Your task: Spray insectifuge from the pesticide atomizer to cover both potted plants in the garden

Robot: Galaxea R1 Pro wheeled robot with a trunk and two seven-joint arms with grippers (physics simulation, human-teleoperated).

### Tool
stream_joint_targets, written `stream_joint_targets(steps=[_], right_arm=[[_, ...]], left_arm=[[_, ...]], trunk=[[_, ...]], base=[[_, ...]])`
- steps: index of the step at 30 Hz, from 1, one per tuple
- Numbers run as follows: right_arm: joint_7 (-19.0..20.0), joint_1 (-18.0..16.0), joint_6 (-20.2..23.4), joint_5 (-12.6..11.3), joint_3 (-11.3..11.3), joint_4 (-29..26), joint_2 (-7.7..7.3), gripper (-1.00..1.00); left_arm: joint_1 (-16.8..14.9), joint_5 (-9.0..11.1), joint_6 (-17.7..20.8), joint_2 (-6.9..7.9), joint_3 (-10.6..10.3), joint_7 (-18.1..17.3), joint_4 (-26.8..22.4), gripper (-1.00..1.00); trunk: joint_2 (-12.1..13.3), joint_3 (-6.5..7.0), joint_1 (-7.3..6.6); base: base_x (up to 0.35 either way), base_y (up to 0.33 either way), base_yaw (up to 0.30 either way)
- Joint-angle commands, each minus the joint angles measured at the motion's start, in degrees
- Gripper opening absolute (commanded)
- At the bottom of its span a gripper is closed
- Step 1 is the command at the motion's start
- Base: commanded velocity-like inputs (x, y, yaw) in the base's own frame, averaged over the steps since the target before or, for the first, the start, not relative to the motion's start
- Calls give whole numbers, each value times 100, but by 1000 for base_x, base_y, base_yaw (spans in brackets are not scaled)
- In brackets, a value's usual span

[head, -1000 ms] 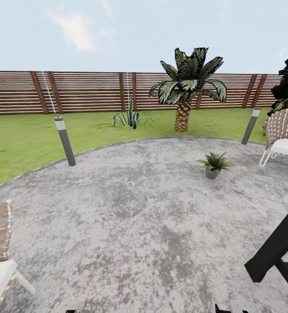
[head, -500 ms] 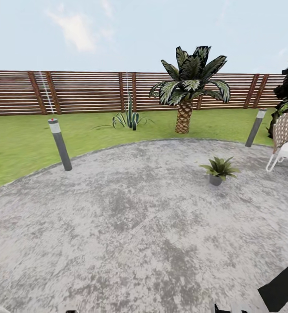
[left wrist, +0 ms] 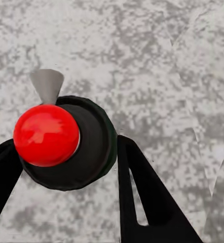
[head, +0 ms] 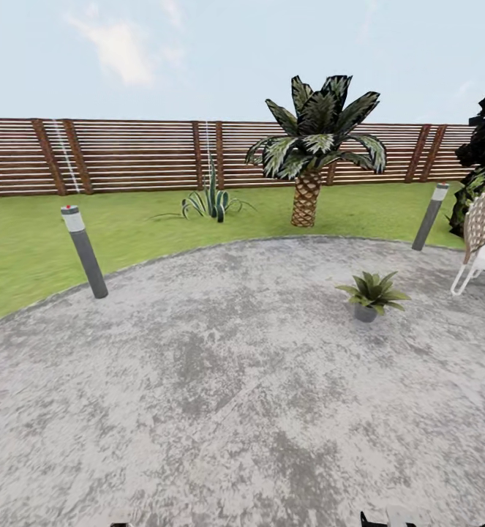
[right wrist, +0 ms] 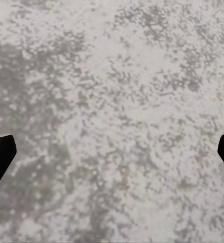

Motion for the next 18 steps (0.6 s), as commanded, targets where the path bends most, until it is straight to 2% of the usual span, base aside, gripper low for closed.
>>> stream_joint_targets(steps=[1, 18], right_arm=[[5, -6, -25, 51, -49, 6, 1, 100], [14, -6, -30, 51, -47, 6, 10, 100]], left_arm=[[-2, -40, -17, 1, 51, -31, 2, -100], [-2, -40, -17, 5, 51, -31, 2, -100]], trunk=[[-2, -5, 2], [-2, -5, 2]], base=[[338, 0, -240], [338, 0, -258]])
